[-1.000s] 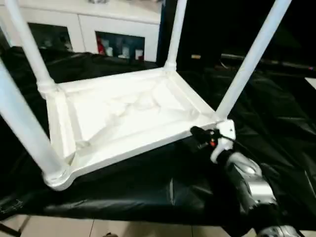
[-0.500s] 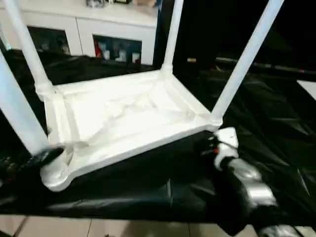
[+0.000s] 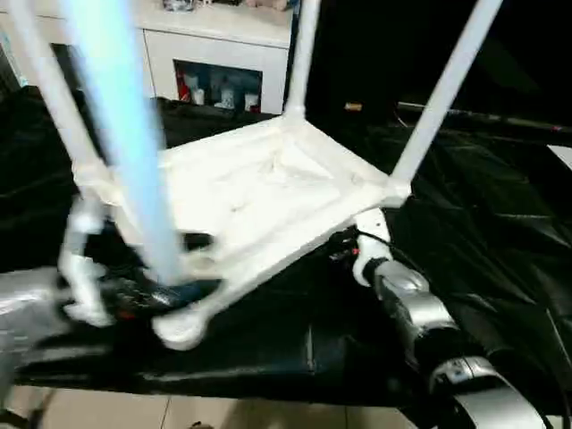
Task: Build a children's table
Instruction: Rotate table base
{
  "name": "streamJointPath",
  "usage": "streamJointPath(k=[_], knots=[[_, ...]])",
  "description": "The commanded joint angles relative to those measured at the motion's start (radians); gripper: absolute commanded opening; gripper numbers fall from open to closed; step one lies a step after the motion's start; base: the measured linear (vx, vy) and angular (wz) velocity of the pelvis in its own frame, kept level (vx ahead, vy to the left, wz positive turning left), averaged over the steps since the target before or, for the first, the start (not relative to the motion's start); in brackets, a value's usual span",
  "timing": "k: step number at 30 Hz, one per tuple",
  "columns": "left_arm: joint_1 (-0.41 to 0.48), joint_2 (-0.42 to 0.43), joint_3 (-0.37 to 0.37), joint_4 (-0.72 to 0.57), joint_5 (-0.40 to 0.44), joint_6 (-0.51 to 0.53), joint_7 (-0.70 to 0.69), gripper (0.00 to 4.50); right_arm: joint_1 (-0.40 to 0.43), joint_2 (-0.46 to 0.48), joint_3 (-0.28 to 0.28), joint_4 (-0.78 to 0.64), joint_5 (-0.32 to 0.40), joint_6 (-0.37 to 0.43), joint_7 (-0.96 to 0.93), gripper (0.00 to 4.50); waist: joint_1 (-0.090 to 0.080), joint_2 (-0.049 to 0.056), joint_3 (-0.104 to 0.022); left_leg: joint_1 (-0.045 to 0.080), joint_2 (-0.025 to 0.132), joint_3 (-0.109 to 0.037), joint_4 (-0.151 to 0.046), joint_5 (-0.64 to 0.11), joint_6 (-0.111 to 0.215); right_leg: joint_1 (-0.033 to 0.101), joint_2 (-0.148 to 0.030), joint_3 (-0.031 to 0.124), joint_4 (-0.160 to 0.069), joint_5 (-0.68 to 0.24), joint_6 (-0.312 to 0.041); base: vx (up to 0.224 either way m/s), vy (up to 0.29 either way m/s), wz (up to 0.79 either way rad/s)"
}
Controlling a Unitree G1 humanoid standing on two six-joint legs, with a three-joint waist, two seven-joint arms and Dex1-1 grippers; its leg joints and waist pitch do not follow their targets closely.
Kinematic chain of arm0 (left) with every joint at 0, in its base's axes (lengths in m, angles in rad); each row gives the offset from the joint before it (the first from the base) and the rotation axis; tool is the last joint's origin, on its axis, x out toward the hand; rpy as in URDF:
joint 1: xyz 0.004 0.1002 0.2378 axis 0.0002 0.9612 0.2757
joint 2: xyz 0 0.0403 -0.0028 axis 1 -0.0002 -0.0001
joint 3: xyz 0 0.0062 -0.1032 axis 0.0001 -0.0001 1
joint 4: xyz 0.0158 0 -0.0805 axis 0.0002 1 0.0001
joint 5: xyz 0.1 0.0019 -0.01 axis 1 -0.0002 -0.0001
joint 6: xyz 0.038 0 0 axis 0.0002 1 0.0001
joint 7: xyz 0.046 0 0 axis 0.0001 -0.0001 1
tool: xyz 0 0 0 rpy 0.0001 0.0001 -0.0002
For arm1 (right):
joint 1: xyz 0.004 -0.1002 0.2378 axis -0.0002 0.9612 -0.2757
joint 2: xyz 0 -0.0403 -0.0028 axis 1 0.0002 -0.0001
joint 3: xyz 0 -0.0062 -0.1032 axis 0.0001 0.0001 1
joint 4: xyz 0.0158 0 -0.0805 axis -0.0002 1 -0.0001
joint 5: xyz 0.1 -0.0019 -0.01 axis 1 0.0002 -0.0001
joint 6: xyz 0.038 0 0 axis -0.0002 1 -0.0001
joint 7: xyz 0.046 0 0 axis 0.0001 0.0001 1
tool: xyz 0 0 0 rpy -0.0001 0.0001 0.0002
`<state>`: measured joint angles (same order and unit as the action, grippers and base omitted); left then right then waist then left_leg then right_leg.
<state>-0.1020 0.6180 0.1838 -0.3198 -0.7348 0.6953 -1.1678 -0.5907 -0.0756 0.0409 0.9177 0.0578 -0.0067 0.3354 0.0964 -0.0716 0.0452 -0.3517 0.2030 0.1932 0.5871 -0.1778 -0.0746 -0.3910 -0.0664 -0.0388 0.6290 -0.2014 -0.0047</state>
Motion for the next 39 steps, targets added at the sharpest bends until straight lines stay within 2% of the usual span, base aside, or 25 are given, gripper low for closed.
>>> streamJointPath(k=[1, 2, 3, 4, 5, 7, 8, 9, 10, 12, 14, 18, 19, 20, 21, 23, 24, 25, 26, 28, 29, 33, 37, 39], knots=[[-0.051, -0.028, -0.067, -0.008, 0.019, -0.006, 0.002, 4.5, -0.028, 0.013, 0.018, 0.023, -0.012, -0.017, 0.021, 0.05, -0.005, 0.029, -0.045, 0.015, 0.023, -0.016, -0.084, -0.358, -0.083, 0.02, -0.056, 0.042, -0.078, -0.264, -0.145, 0.0, 0.0, 0.0], [-0.072, -0.041, -0.091, 0.0, 0.027, -0.013, 0.003, 4.5, -0.034, 0.019, 0.021, 0.029, -0.013, -0.022, 0.026, 0.05, -0.004, 0.031, -0.047, 0.017, 0.023, -0.016, -0.082, -0.349, -0.084, 0.02, -0.057, 0.043, -0.077, -0.256, -0.147, 0.0, 0.0, 0.0], [-0.083, -0.047, -0.103, 0.004, 0.031, -0.017, 0.002, 4.5, -0.038, 0.022, 0.023, 0.033, -0.012, -0.024, 0.029, 0.05, -0.008, 0.03, -0.047, 0.013, 0.023, -0.017, -0.083, -0.343, -0.085, 0.023, -0.057, 0.042, -0.076, -0.256, -0.147, 0.0, 0.0, 0.0], [-0.101, -0.056, -0.123, 0.013, 0.041, -0.025, 0.003, 4.5, -0.045, 0.028, 0.022, 0.042, -0.012, -0.031, 0.035, 0.05, -0.009, 0.03, -0.048, 0.014, 0.023, -0.016, -0.081, -0.341, -0.084, 0.022, -0.058, 0.043, -0.076, -0.253, -0.148, 0.0, 0.0, 0.0], [-0.121, -0.067, -0.145, 0.022, 0.044, -0.029, 0.003, 4.5, -0.053, 0.035, 0.02, 0.056, -0.01, -0.041, 0.044, 0.05, -0.013, 0.026, -0.049, 0.008, 0.023, -0.018, -0.082, -0.329, -0.082, 0.027, -0.058, 0.042, -0.074, -0.251, -0.148, 0.0, 0.0, 0.0], [-0.189, -0.12, -0.214, 0.062, 0.072, -0.046, 0.004, 4.5, -0.064, 0.055, 0.031, 0.067, -0.013, -0.047, 0.065, 0.05, -0.015, 0.027, -0.052, 0.007, 0.023, -0.015, -0.079, -0.29, -0.077, 0.027, -0.057, 0.043, -0.072, -0.203, -0.154, 0.0, 0.0, 0.0], [-0.212, -0.138, -0.238, 0.077, 0.08, -0.051, 0.002, 4.5, -0.068, 0.061, 0.035, 0.071, -0.015, -0.05, 0.072, 0.05, -0.012, 0.028, -0.054, 0.011, 0.023, -0.012, -0.075, -0.275, -0.076, 0.026, -0.056, 0.043, -0.07, -0.182, -0.159, 0.0, 0.0, 0.0], [-0.252, -0.176, -0.283, 0.108, 0.107, -0.072, 0.0, 4.5, -0.072, 0.072, 0.041, 0.077, -0.021, -0.051, 0.084, 0.05, -0.011, 0.028, -0.054, 0.005, 0.023, -0.011, -0.075, -0.257, -0.073, 0.03, -0.056, 0.043, -0.069, -0.159, -0.162, 0.0, 0.0, 0.0], [-0.253, -0.177, -0.284, 0.108, 0.108, -0.072, 0.0, 4.5, -0.072, 0.072, 0.041, 0.077, -0.021, -0.051, 0.084, 0.05, -0.01, 0.026, -0.055, 0.006, 0.022, -0.011, -0.074, -0.247, -0.073, 0.03, -0.055, 0.043, -0.067, -0.144, -0.164, 0.0, 0.0, 0.0], [-0.301, -0.223, -0.342, 0.154, 0.139, -0.095, -0.01, 4.5, -0.073, 0.083, 0.045, 0.077, -0.023, -0.055, 0.104, 0.05, -0.014, 0.027, -0.058, 0.002, 0.022, -0.013, -0.073, -0.225, -0.072, 0.036, -0.056, 0.042, -0.063, -0.117, -0.167, 0.0, 0.0, 0.0], [-0.325, -0.247, -0.367, 0.178, 0.154, -0.11, -0.011, 4.5, -0.073, 0.086, 0.045, 0.078, -0.023, -0.057, 0.111, 0.05, -0.023, 0.023, -0.058, 0.0, 0.021, -0.012, -0.072, -0.222, -0.064, 0.039, -0.057, 0.042, -0.063, -0.103, -0.18, 0.0, 0.0, 0.0], [-0.377, -0.311, -0.43, 0.249, 0.204, -0.167, -0.014, 4.5, -0.076, 0.089, 0.044, 0.092, -0.023, -0.069, 0.13, 0.05, -0.031, 0.026, -0.057, 0.0, 0.022, -0.012, -0.07, -0.223, -0.053, 0.039, -0.056, 0.042, -0.067, -0.103, -0.194, 0.0, 0.0, 0.0], [-0.387, -0.327, -0.437, 0.271, 0.22, -0.187, -0.004, 4.5, -0.076, 0.09, 0.046, 0.092, -0.026, -0.071, 0.133, 0.05, -0.032, 0.032, -0.057, 0.002, 0.023, -0.013, -0.07, -0.226, -0.052, 0.038, -0.056, 0.042, -0.067, -0.104, -0.196, 0.0, 0.0, 0.0], [-0.41, -0.356, -0.448, 0.319, 0.256, -0.236, 0.02, 4.5, -0.076, 0.091, 0.044, 0.093, -0.029, -0.074, 0.132, 0.05, -0.033, 0.032, -0.057, 0.001, 0.023, -0.012, -0.07, -0.229, -0.047, 0.039, -0.056, 0.042, -0.068, -0.103, -0.203, 0.0, 0.0, 0.0], [-0.41, -0.356, -0.448, 0.319, 0.256, -0.236, 0.02, 4.5, -0.076, 0.091, 0.044, 0.093, -0.029, -0.074, 0.132, 0.05, -0.033, 0.03, -0.056, 0.002, 0.023, -0.012, -0.07, -0.232, -0.044, 0.038, -0.056, 0.042, -0.071, -0.107, -0.203, 0.0, 0.0, 0.0], [-0.443, -0.379, -0.459, 0.397, 0.318, -0.294, 0.068, 4.5, -0.082, 0.089, 0.037, 0.099, -0.036, -0.081, 0.103, 0.05, -0.033, 0.03, -0.057, 0.002, 0.024, -0.012, -0.069, -0.233, -0.041, 0.04, -0.057, 0.042, -0.07, -0.109, -0.206, 0.0, 0.0, 0.0], [-0.451, -0.381, -0.463, 0.419, 0.341, -0.31, 0.087, 4.5, -0.086, 0.086, 0.036, 0.103, -0.041, -0.084, 0.089, 0.05, -0.032, 0.033, -0.057, 0.004, 0.023, -0.013, -0.069, -0.234, -0.04, 0.038, -0.057, 0.042, -0.07, -0.114, -0.208, 0.0, 0.0, 0.0], [-0.466, -0.38, -0.469, 0.467, 0.391, -0.34, 0.131, 4.5, -0.093, 0.076, 0.027, 0.113, -0.047, -0.091, 0.061, 0.05, -0.033, 0.031, -0.057, 0.004, 0.024, -0.012, -0.069, -0.235, -0.041, 0.038, -0.057, 0.041, -0.071, -0.12, -0.21, 0.0, 0.0, 0.0], [-0.47, -0.379, -0.47, 0.479, 0.404, -0.347, 0.144, 4.5, -0.095, 0.073, 0.024, 0.116, -0.047, -0.092, 0.054, 0.05, -0.033, 0.031, -0.055, 0.006, 0.024, -0.012, -0.068, -0.236, -0.038, 0.037, -0.056, 0.042, -0.073, -0.122, -0.21, 0.0, 0.0, 0.0], [-0.481, -0.364, -0.474, 0.52, 0.446, -0.377, 0.172, 4.5, -0.103, 0.057, 0.006, 0.121, -0.044, -0.096, 0.033, 0.05, -0.033, 0.032, -0.054, 0.0, 0.023, -0.013, -0.068, -0.232, -0.037, 0.041, -0.059, 0.042, -0.072, -0.132, -0.205, 0.0, 0.0, 0.0], [-0.483, -0.345, -0.475, 0.547, 0.478, -0.392, 0.196, 4.5, -0.105, 0.039, -0.01, 0.113, -0.034, -0.097, 0.038, 0.05, -0.034, 0.031, -0.055, 0.002, 0.023, -0.013, -0.067, -0.23, -0.034, 0.04, -0.058, 0.042, -0.073, -0.139, -0.199, 0.0, 0.0, 0.0], [-0.468, -0.316, -0.461, 0.563, 0.5, -0.424, 0.197, 4.5, -0.098, -0.006, -0.033, 0.091, -0.017, -0.095, 0.062, 0.05, -0.029, 0.033, -0.054, 0.004, 0.024, -0.012, -0.066, -0.225, -0.026, 0.037, -0.058, 0.041, -0.073, -0.148, -0.201, 0.0, 0.0, 0.0], [-0.441, -0.287, -0.447, 0.577, 0.504, -0.449, 0.18, 4.5, -0.078, -0.06, -0.051, 0.06, -0.002, -0.093, 0.116, 0.05, -0.023, 0.034, -0.057, 0.003, 0.025, -0.011, -0.064, -0.198, -0.018, 0.039, -0.056, 0.04, -0.067, -0.093, -0.214, 0.0, 0.0, 0.0], [-0.398, -0.259, -0.446, 0.537, 0.476, -0.434, 0.131, 4.5, -0.043, -0.126, -0.054, 0.015, 0.012, -0.088, 0.195, 0.05, -0.02, 0.03, -0.058, -0.001, 0.025, -0.009, -0.061, -0.178, -0.004, 0.042, -0.057, 0.04, -0.064, -0.058, -0.222, 0.0, 0.0, 0.0]])
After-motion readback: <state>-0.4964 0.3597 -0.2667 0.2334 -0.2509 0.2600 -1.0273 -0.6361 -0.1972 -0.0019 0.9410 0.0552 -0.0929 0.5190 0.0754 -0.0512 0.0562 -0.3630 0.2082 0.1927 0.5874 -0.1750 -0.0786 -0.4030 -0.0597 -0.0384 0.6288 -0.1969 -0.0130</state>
